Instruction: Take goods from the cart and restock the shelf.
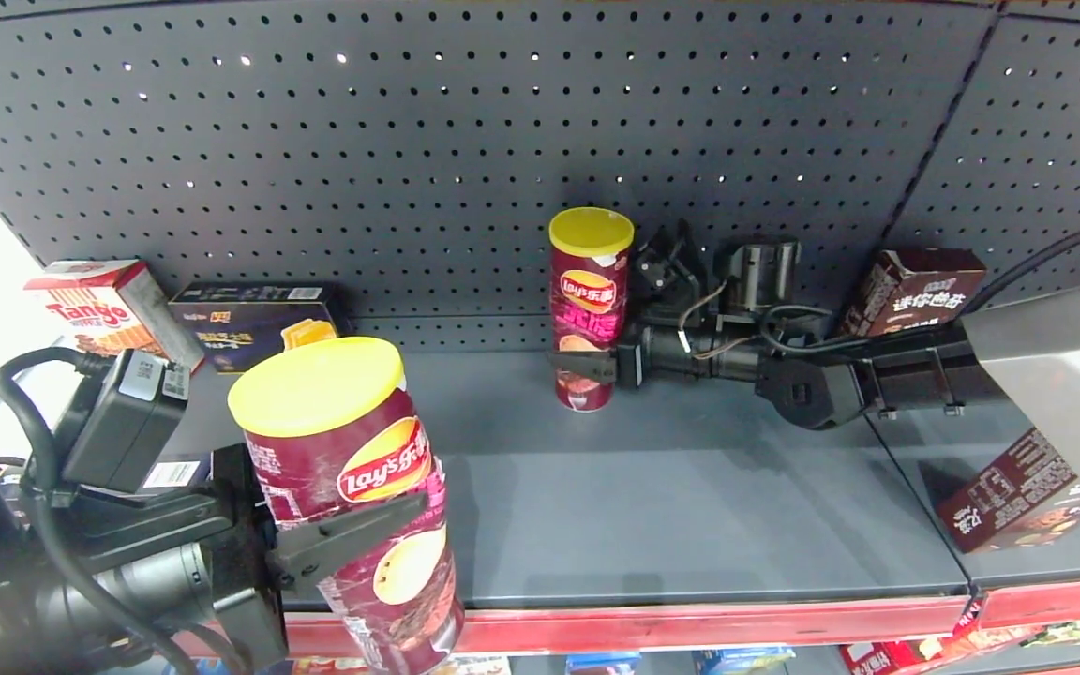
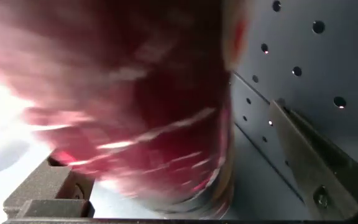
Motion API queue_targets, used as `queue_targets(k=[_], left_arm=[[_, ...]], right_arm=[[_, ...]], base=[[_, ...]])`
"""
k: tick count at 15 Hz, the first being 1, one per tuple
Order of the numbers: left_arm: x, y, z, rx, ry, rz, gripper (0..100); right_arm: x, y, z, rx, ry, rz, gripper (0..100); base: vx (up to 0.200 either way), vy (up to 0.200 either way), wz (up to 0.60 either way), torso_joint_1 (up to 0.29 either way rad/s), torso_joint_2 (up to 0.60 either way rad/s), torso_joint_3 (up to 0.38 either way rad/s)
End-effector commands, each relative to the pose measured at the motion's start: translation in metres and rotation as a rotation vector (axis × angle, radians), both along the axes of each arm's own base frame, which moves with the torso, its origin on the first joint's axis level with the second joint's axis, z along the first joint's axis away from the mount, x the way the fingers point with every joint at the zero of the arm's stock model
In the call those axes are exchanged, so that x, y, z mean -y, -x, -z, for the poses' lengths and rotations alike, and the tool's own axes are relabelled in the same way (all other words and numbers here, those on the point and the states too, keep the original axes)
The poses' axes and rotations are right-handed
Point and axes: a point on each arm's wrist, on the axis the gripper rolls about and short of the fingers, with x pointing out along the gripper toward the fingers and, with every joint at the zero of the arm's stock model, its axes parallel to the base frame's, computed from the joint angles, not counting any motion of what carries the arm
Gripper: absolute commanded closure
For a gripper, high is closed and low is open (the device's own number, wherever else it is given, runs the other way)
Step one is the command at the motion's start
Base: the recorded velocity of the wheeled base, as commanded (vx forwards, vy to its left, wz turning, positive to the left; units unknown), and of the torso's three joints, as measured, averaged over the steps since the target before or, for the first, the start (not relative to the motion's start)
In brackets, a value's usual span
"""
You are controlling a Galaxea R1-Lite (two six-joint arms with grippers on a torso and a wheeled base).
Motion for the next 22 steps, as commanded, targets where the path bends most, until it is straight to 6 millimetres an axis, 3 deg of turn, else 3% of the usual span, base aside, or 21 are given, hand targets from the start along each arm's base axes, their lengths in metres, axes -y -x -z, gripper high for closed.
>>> queue_targets(k=[1, 4, 5, 9, 13, 15, 19, 22], left_arm=[[0.0, 0.0, 0.0, -0.001, 0.0, -0.001, 100], [0.0, 0.0, 0.0, -0.001, 0.0, 0.0, 100], [0.0, 0.0, 0.0, -0.001, 0.0, 0.0, 100], [0.0, 0.0, 0.0, -0.001, 0.0, 0.0, 100], [0.0, 0.001, 0.0, 0.003, 0.002, -0.001, 100], [0.0, 0.001, -0.001, 0.003, 0.002, 0.0, 100], [-0.001, 0.002, -0.001, 0.007, 0.003, -0.001, 100], [-0.001, 0.002, -0.002, 0.01, 0.005, -0.001, 100]], right_arm=[[-0.005, -0.008, 0.008, -0.002, 0.001, -0.003, 0], [-0.011, -0.016, 0.01, 0.036, -0.022, -0.005, 0], [-0.011, -0.016, 0.011, 0.035, -0.022, -0.004, 100], [-0.007, -0.01, 0.003, 0.037, -0.026, 0.01, 100], [0.005, 0.014, -0.01, 0.029, -0.021, -0.005, 100], [0.014, 0.035, -0.026, 0.034, -0.024, -0.021, 100], [0.024, 0.097, -0.046, 0.07, -0.046, -0.084, 100], [0.027, 0.142, -0.035, 0.088, -0.061, -0.134, 100]], base=[[0.0, 0.0, 0.0, 0.0, 0.0, 0.0], [0.0, 0.0, 0.0, 0.0, 0.0, 0.0], [0.0, 0.0, 0.0, 0.0, 0.0, 0.0], [0.0, 0.0, 0.0, 0.0, 0.0, 0.0], [0.0, 0.0, 0.0, 0.0, 0.0, 0.0], [0.0, 0.0, 0.0, 0.0, 0.0, 0.0], [0.0, 0.0, 0.0, 0.0, 0.0, 0.0], [0.0, 0.0, 0.0, 0.0, 0.0, 0.0]])
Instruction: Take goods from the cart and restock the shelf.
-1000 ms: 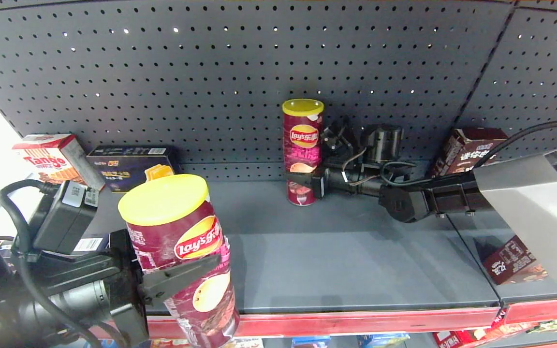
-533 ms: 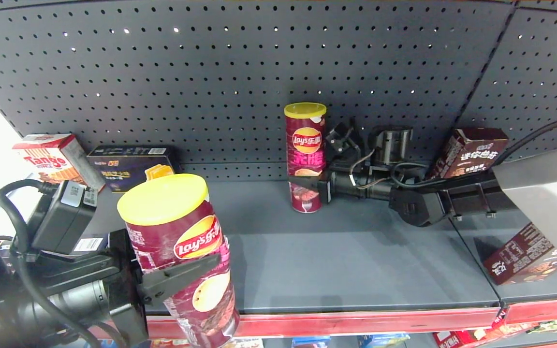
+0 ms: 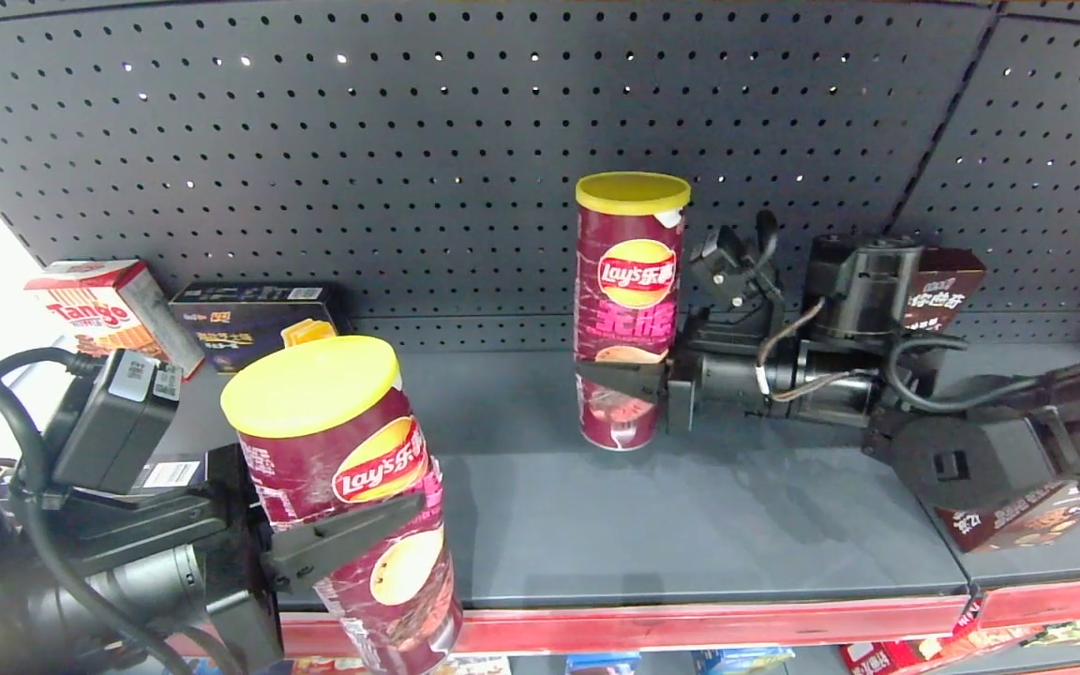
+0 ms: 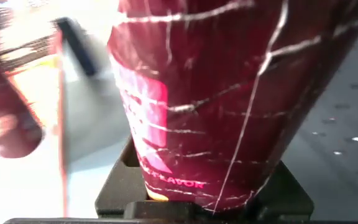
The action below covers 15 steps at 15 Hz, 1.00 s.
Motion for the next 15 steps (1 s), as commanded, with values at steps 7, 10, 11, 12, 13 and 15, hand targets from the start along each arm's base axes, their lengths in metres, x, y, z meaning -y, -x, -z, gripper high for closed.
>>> queue_targets(k=[7, 10, 11, 12, 13, 15], left_arm=[[-0.001, -0.002, -0.002, 0.003, 0.001, -0.009, 100], [-0.004, -0.003, -0.002, 0.003, 0.001, -0.026, 100], [-0.004, -0.003, -0.002, 0.003, 0.001, -0.031, 100], [-0.005, -0.004, -0.003, 0.007, 0.003, -0.034, 100], [-0.005, -0.004, -0.002, 0.006, 0.003, -0.032, 100], [-0.005, -0.004, -0.002, 0.006, 0.003, -0.032, 100]], right_arm=[[0.014, 0.076, 0.053, 0.012, 0.003, -0.052, 100], [0.007, 0.065, 0.07, -0.003, 0.017, -0.056, 100], [0.005, 0.063, 0.073, -0.001, 0.014, -0.056, 100], [0.003, 0.06, 0.078, 0.002, 0.011, -0.056, 100], [0.002, 0.058, 0.081, -0.004, 0.016, -0.057, 100], [0.002, 0.054, 0.081, -0.001, 0.014, -0.051, 100]], base=[[0.0, 0.0, 0.0, 0.0, 0.0, 0.0], [0.0, 0.0, 0.0, 0.0, 0.0, 0.0], [0.0, 0.0, 0.0, 0.0, 0.0, 0.0], [0.0, 0.0, 0.0, 0.0, 0.0, 0.0], [0.0, 0.0, 0.0, 0.0, 0.0, 0.0], [0.0, 0.0, 0.0, 0.0, 0.0, 0.0]])
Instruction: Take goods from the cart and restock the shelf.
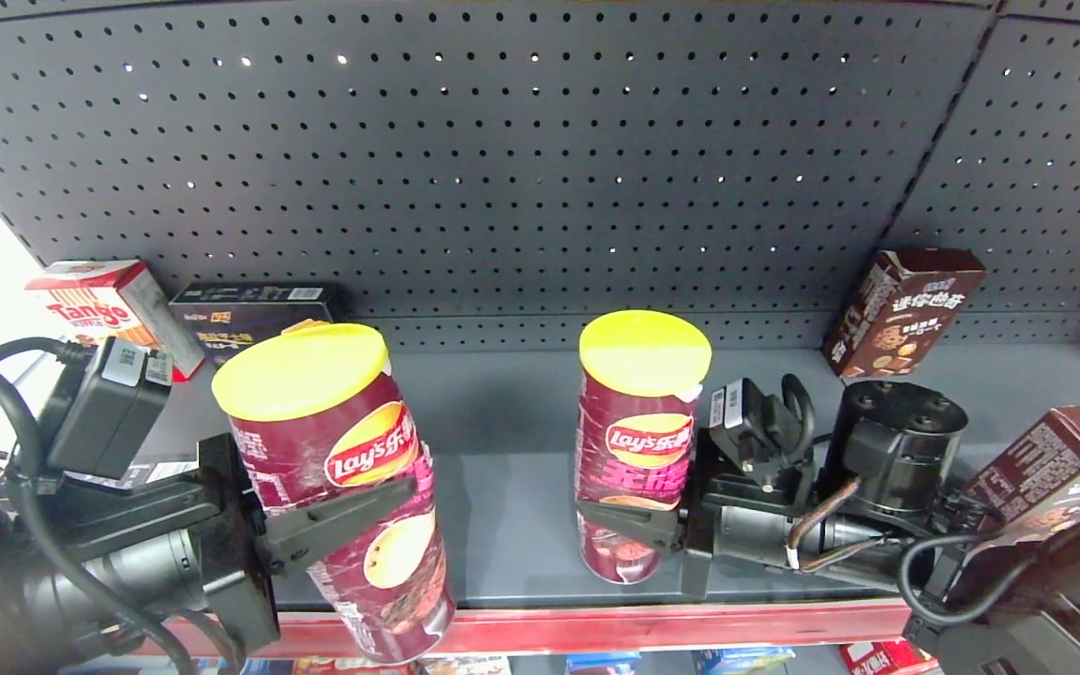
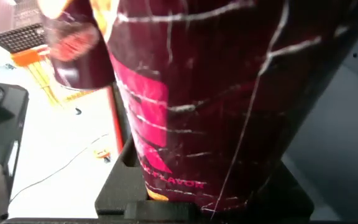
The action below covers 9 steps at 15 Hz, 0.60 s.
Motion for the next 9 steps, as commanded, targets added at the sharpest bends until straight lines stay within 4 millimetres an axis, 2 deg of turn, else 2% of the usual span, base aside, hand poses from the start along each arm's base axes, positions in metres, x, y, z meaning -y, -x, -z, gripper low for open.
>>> queue_targets(k=[1, 3, 7, 8, 9], left_arm=[[0.0, 0.0, 0.0, -0.003, -0.001, 0.002, 100], [0.0, 0.0, 0.0, -0.003, -0.001, 0.002, 100], [0.0, 0.0, 0.0, 0.0, 0.0, 0.0, 100], [0.0, 0.0, 0.0, 0.0, 0.0, 0.0, 100], [0.0, 0.0, 0.0, 0.0, 0.0, 0.0, 100]], right_arm=[[-0.003, -0.009, 0.009, -0.019, 0.014, 0.01, 100], [-0.004, -0.017, 0.01, -0.013, 0.011, 0.022, 100], [-0.002, -0.019, 0.012, -0.014, 0.017, 0.03, 100], [-0.002, -0.018, 0.013, -0.01, 0.02, 0.029, 0], [-0.001, -0.018, 0.012, -0.006, 0.02, 0.029, 0]], base=[[0.0, 0.0, 0.0, 0.0, 0.0, 0.0], [0.0, 0.0, 0.0, 0.0, 0.0, 0.0], [0.0, 0.0, 0.0, 0.0, 0.0, 0.0], [0.0, 0.0, 0.0, 0.0, 0.0, 0.0], [0.0, 0.0, 0.0, 0.0, 0.0, 0.0]])
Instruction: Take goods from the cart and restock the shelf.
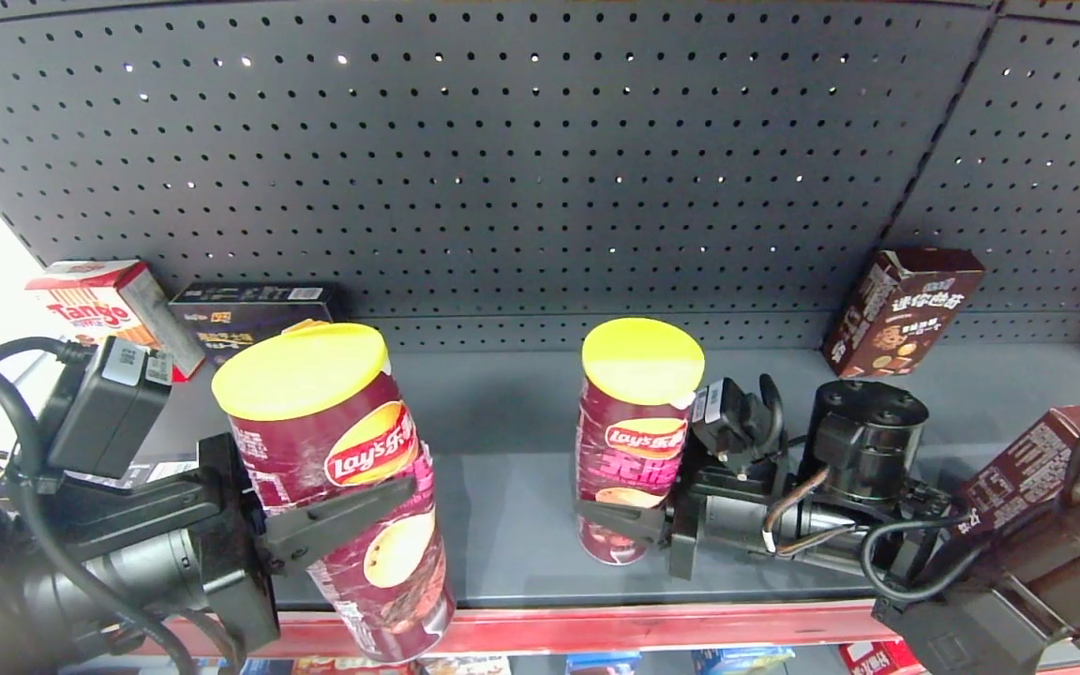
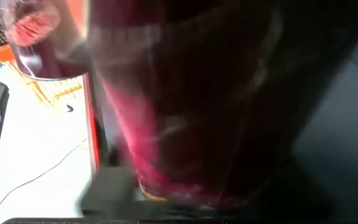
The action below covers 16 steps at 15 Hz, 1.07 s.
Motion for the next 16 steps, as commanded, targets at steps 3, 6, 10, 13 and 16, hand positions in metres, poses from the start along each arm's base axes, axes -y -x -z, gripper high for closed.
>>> queue_targets(k=[3, 6, 10, 13, 16], left_arm=[[0.0, 0.0, 0.0, 0.0, 0.0, 0.0, 100], [0.0, 0.001, 0.001, -0.003, -0.001, 0.0, 100], [0.0, 0.001, 0.001, -0.005, -0.001, 0.0, 100], [-0.001, 0.002, 0.0, 0.004, 0.002, 0.0, 100], [-0.001, 0.003, -0.003, 0.015, 0.007, 0.0, 100]], right_arm=[[0.005, 0.008, -0.004, 0.004, 0.001, -0.001, 0], [0.019, 0.026, -0.014, 0.015, -0.007, 0.009, 0], [0.062, 0.056, -0.041, 0.069, -0.044, 0.083, 0], [0.098, 0.072, -0.069, 0.134, -0.079, 0.196, 0], [0.116, 0.102, -0.1, 0.179, -0.114, 0.313, 0]], base=[[0.0, 0.0, 0.0, 0.0, 0.0, 0.0], [0.0, 0.0, 0.0, 0.0, 0.0, 0.0], [0.0, 0.0, 0.0, 0.0, 0.0, 0.0], [0.0, 0.0, 0.0, 0.0, 0.0, 0.0], [0.0, 0.0, 0.0, 0.0, 0.0, 0.0]])
